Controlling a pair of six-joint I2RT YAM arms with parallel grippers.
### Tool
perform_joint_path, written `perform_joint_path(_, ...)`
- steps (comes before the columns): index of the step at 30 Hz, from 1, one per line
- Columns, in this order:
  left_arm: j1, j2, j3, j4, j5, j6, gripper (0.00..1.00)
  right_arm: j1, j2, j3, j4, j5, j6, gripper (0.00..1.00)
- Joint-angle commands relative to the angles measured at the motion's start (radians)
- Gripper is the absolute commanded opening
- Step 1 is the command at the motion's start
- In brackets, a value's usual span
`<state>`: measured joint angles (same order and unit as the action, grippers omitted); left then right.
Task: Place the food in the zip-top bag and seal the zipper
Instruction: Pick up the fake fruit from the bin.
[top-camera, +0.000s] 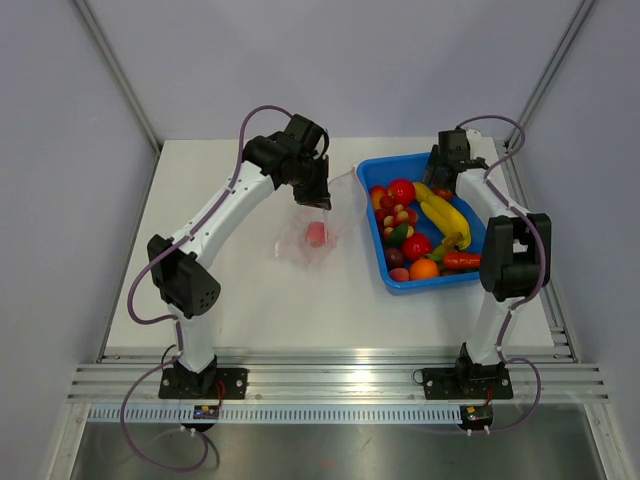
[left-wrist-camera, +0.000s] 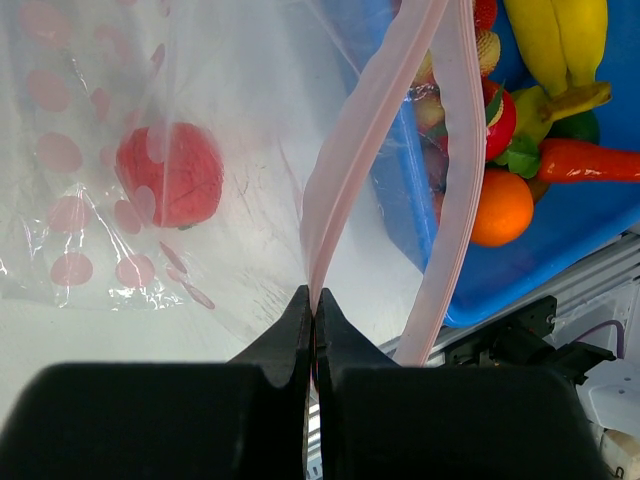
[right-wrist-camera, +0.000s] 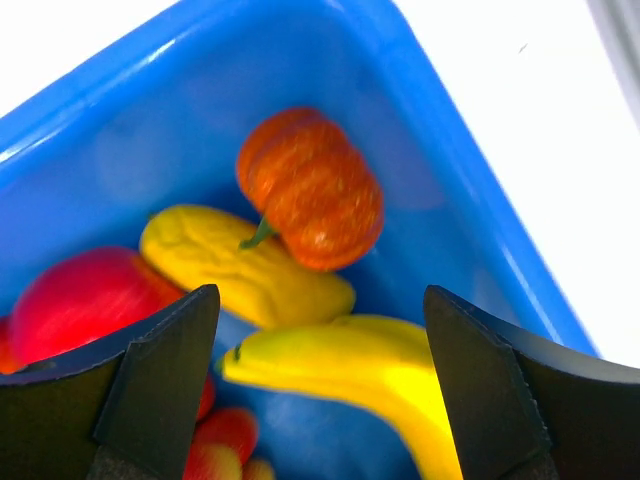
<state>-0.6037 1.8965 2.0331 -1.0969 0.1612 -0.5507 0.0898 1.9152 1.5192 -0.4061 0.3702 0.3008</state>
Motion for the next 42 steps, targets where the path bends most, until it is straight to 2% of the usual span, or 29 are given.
perform_joint_path(1, -0.002, -0.028, 0.012, 0.034, 0.026, 0.005, 0.0, -0.001, 0.047, 0.068, 0.076, 0.092, -0.135, 0.9)
perform_joint_path(9, -0.002, -0.025, 0.024, 0.02, 0.012, 0.011, 0.0, -0.004, 0.172, 0.151, 0.104, 0.027, -0.224, 0.9)
perform_joint_path(17, -0.002, -0.025, 0.022, 0.019, 0.009, 0.012, 0.0, -0.007, 0.226, 0.177, 0.113, 0.055, -0.258, 0.77)
perform_joint_path(21, -0.002, -0.024, 0.016, 0.019, 0.011, 0.011, 0.0, -0.005, 0.234, 0.17, 0.112, 0.058, -0.249, 0.6)
perform_joint_path(22, -0.002, -0.027, 0.01, 0.019, 0.011, 0.011, 0.0, -0.005, 0.229, 0.165, 0.113, 0.058, -0.249, 0.47)
perform_joint_path(24, -0.002, -0.03, 0.004, 0.022, 0.009, 0.009, 0.0, -0.005, 0.19, 0.132, 0.13, 0.056, -0.236, 0.36)
perform_joint_path(25, -0.002, -0.031, -0.001, 0.022, 0.008, 0.011, 0.0, -0.005, 0.147, 0.116, 0.141, 0.055, -0.233, 0.27)
perform_joint_path(37, -0.002, -0.014, 0.009, 0.02, -0.038, 0.017, 0.0, -0.004, -0.261, -0.105, 0.135, 0.021, -0.174, 0.26)
perform_joint_path(42, -0.002, 0.006, 0.027, 0.034, -0.023, 0.003, 0.0, 0.034, -0.438, -0.178, 0.05, -0.089, -0.103, 0.25)
